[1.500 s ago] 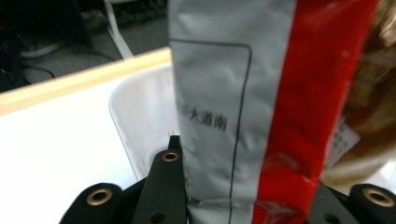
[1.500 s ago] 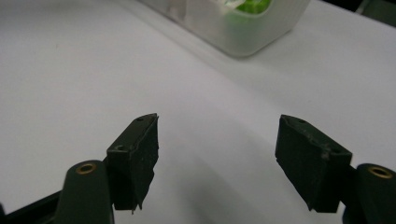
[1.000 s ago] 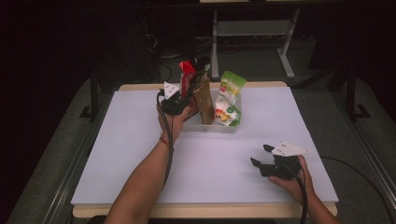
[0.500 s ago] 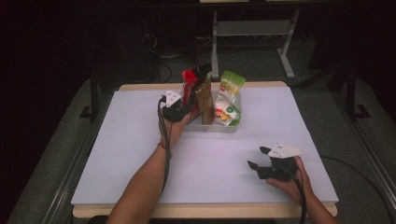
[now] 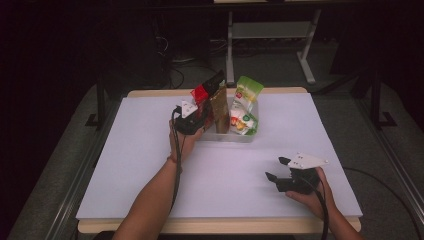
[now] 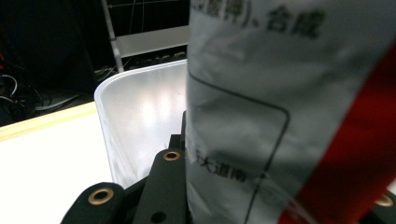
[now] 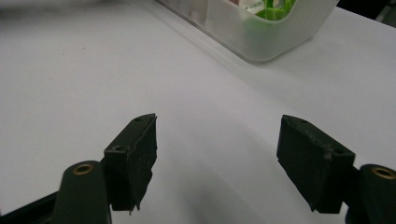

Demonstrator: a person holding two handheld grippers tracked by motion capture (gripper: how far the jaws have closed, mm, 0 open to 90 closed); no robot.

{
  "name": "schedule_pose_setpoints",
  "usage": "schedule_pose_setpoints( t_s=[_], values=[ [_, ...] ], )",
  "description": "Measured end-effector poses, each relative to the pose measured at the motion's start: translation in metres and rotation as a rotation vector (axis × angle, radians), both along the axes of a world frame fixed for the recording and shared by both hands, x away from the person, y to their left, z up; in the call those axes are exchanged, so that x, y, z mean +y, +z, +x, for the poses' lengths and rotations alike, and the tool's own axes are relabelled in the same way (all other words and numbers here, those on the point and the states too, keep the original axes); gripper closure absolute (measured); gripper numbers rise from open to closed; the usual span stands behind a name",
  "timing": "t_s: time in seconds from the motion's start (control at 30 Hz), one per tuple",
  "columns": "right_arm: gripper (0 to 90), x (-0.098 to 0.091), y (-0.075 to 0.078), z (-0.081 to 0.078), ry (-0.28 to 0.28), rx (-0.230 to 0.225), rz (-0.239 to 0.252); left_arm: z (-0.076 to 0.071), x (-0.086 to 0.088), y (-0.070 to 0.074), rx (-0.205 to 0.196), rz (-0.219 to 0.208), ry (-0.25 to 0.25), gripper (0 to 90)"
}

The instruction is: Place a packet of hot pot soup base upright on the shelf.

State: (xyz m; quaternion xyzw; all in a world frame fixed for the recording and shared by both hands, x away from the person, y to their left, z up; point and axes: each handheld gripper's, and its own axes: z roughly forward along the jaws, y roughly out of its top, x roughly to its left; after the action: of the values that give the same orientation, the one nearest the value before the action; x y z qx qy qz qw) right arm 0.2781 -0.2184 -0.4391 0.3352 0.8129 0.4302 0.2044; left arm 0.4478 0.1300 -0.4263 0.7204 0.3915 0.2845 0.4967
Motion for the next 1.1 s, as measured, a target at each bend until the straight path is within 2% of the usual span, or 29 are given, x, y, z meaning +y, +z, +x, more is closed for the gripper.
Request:
schedule_pose_setpoints(
  t_s=[0.23, 0.6, 0.7, 0.93, 1.1],
  values=[
    [28.2, 0.0, -0.001, 0.001, -0.001, 0.001, -0.008, -0.001, -0.001, 0.0, -0.002, 0.001, 0.01, 74.8],
    [28.2, 0.001, -0.003, 0.002, -0.003, 0.015, -0.017, -0.002, 0.001, 0.004, 0.019, 0.008, 0.006, 68.8],
    [28.3, 0.001, -0.003, 0.002, -0.004, 0.016, -0.022, -0.001, 0.004, 0.005, 0.033, -0.009, 0.002, 67.7],
    [28.4, 0.002, -0.003, 0.002, -0.005, 0.015, -0.032, -0.001, 0.004, 0.008, 0.037, 0.012, -0.004, 66.5],
    [28.4, 0.001, -0.003, 0.002, -0.005, 0.014, -0.035, -0.002, 0.006, 0.011, 0.039, 0.012, -0.014, 64.6]
  ],
)
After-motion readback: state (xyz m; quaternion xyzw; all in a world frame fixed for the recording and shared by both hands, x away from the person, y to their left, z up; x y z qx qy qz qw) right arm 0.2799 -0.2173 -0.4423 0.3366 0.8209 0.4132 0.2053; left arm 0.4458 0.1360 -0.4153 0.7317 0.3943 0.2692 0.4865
